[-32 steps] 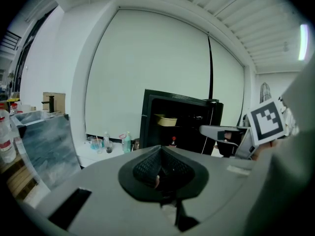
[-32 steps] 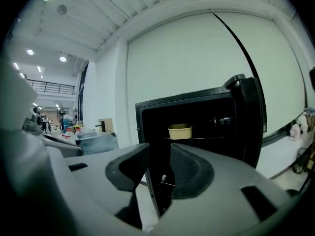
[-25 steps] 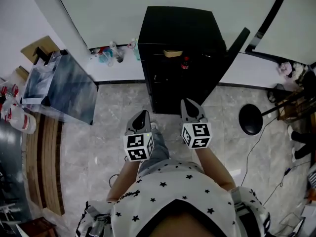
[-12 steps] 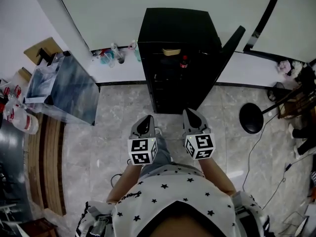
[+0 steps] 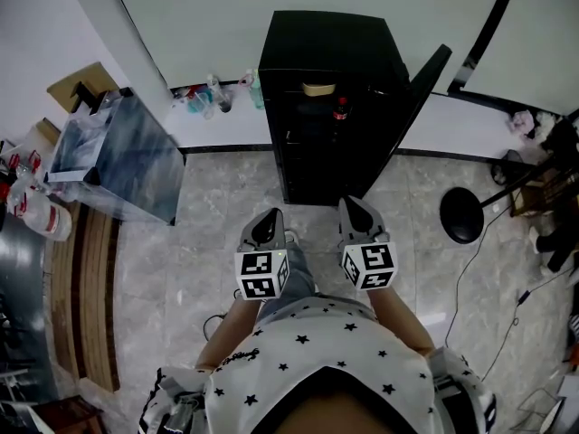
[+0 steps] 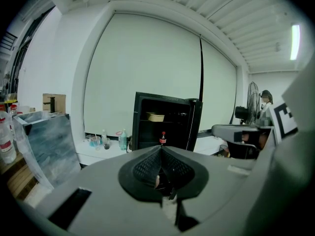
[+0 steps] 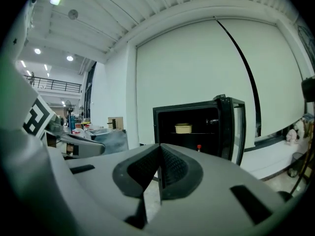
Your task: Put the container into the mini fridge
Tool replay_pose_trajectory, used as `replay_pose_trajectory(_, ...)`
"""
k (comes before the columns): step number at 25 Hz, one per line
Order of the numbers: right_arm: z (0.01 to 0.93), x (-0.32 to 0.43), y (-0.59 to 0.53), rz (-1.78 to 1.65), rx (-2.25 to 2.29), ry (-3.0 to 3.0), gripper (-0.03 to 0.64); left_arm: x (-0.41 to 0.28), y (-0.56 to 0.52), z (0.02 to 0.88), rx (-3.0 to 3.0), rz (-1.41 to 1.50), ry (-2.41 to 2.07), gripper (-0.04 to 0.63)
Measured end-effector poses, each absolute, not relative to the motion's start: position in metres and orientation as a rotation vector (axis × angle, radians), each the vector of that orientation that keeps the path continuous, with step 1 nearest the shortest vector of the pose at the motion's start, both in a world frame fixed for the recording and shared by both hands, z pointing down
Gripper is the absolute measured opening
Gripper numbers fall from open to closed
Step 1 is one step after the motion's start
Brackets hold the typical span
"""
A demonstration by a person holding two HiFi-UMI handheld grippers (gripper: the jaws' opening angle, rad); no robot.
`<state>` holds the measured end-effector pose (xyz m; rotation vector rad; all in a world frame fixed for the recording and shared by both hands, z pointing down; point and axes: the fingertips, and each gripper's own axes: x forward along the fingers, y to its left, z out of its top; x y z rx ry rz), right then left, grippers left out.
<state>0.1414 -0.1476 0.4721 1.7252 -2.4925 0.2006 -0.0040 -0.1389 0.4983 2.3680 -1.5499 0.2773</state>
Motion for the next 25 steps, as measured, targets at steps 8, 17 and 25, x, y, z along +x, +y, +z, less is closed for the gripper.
replay_pose_trajectory(8,0.468,0.138,-0.148,0.173,1.718,-2.498,-0.006,-0.004,-0.142,0.498,2.37,0.278,-1.544,0.012)
replay_pose_trajectory(17,0.466,0.137,-0.153,0.187,1.728,-2.518,-0.006,-0.003,-0.145,0.499,2.376,0.277,-1.537,0.012)
replay_pose_trajectory(25,0.464,0.138,-0.158,0.205,1.747,-2.523,-0.006,-0.004,-0.151,0.497,2.376,0.273,-1.535,0.012)
